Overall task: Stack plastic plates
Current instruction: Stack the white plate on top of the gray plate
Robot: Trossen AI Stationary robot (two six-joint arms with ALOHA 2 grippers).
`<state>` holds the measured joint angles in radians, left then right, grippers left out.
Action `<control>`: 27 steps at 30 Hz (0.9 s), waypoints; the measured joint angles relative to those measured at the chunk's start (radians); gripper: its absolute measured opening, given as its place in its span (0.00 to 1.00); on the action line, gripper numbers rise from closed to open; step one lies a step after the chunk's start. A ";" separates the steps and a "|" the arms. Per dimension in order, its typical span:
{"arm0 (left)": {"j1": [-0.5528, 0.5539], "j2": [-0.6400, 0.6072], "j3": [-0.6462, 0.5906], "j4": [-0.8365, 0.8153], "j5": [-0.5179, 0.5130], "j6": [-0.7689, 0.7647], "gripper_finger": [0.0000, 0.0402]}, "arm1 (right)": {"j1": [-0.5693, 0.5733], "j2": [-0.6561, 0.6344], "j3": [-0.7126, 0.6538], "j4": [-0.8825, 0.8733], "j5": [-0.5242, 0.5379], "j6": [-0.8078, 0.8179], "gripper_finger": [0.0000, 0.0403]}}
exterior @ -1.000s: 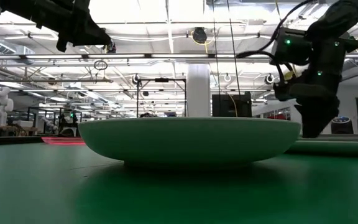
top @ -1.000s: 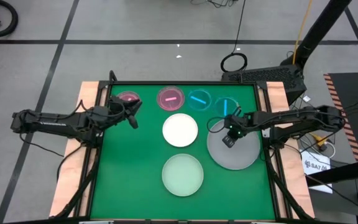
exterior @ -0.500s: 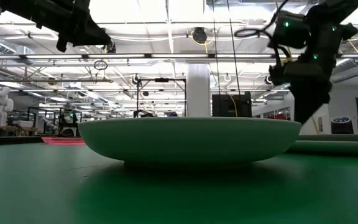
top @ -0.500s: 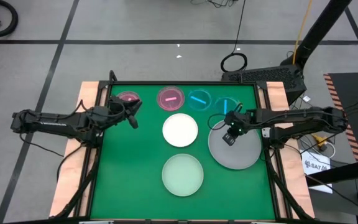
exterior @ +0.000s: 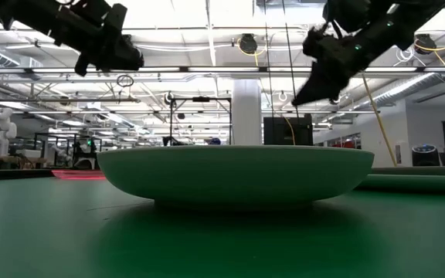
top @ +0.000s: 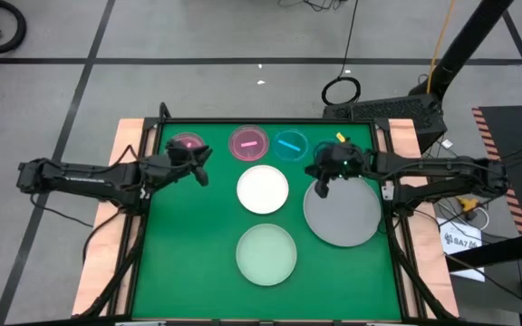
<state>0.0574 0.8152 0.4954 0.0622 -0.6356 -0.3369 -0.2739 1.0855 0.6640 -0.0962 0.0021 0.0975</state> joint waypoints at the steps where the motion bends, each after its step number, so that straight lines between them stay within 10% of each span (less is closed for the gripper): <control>1: 0.009 0.004 0.000 0.001 0.019 -0.003 0.22 | -0.011 0.000 0.000 0.043 0.000 -0.016 0.12; 9: 0.048 0.004 0.000 -0.090 0.055 0.033 0.22 | -0.063 0.025 0.001 0.315 0.185 -0.175 0.12; 27: 0.151 0.004 0.000 -0.274 0.055 -0.039 0.22 | -0.125 0.239 0.000 0.359 0.180 -0.195 0.12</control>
<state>0.2085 0.8192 0.4953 -0.2116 -0.5806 -0.3761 -0.3985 1.3246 0.6643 0.2629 0.1825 -0.0978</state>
